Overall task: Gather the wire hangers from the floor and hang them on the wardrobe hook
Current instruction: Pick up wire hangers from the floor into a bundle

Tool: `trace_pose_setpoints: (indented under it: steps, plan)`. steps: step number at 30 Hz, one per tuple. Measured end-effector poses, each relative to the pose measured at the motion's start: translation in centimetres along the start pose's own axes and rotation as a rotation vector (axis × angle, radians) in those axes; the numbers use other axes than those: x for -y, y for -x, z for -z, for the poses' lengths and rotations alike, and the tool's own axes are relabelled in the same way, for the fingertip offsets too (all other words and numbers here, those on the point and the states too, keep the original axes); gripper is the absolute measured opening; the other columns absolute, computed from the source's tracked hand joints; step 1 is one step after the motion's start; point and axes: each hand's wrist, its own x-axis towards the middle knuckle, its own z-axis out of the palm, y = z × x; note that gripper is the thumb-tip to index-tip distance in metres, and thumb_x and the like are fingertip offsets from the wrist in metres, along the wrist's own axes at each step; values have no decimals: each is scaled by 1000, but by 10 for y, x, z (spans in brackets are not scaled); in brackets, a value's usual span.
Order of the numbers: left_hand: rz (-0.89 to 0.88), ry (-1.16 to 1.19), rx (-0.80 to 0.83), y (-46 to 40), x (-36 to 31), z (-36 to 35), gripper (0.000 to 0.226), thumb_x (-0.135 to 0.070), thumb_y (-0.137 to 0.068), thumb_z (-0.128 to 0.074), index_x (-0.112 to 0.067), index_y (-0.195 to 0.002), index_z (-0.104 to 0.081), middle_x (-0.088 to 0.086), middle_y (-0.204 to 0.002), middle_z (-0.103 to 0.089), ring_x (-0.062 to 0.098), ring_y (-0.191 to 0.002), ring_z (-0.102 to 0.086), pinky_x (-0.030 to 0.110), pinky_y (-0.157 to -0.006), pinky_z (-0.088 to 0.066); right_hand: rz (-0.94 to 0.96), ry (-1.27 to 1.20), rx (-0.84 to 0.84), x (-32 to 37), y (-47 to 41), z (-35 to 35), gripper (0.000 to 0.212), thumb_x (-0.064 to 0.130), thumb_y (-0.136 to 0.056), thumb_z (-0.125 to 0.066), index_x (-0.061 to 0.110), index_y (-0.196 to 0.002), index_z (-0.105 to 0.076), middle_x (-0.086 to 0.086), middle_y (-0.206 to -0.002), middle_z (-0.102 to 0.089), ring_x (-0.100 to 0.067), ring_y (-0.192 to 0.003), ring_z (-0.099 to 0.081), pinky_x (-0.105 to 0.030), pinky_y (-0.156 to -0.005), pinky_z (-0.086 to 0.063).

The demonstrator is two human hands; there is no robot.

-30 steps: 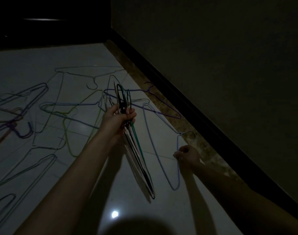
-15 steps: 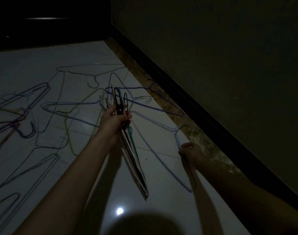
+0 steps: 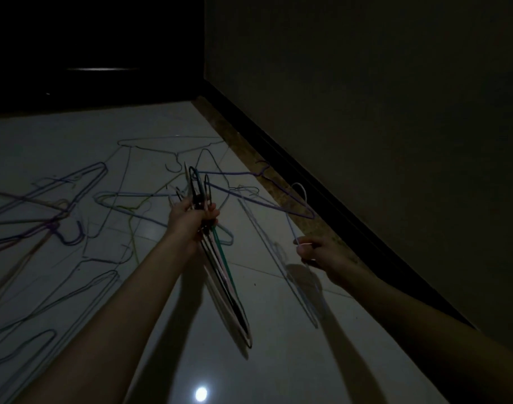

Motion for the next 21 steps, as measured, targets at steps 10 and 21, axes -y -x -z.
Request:
trace_pose_setpoints:
  steps: [10, 21]
  plan:
    - [-19, 74, 22, 13, -16, 24, 40, 26, -84, -35, -6, -105, -47, 11, -80, -53, 18, -72, -54, 22, -57, -51, 95, -36, 139, 52, 18, -65, 23, 1, -88, -59, 0, -111, -62, -10, -105, -59, -11, -82, -58, -14, -60, -51]
    - [-33, -28, -48, -8, -19, 38, 49, 21, -76, -50, -1, -119, -55, 19, -102, -61, 36, -101, -60, 40, -79, -51, 119, -28, 200, 82, 27, -145, 27, -4, -83, -62, -3, -110, -62, -13, -98, -61, -19, -80, -58, -22, -68, -49]
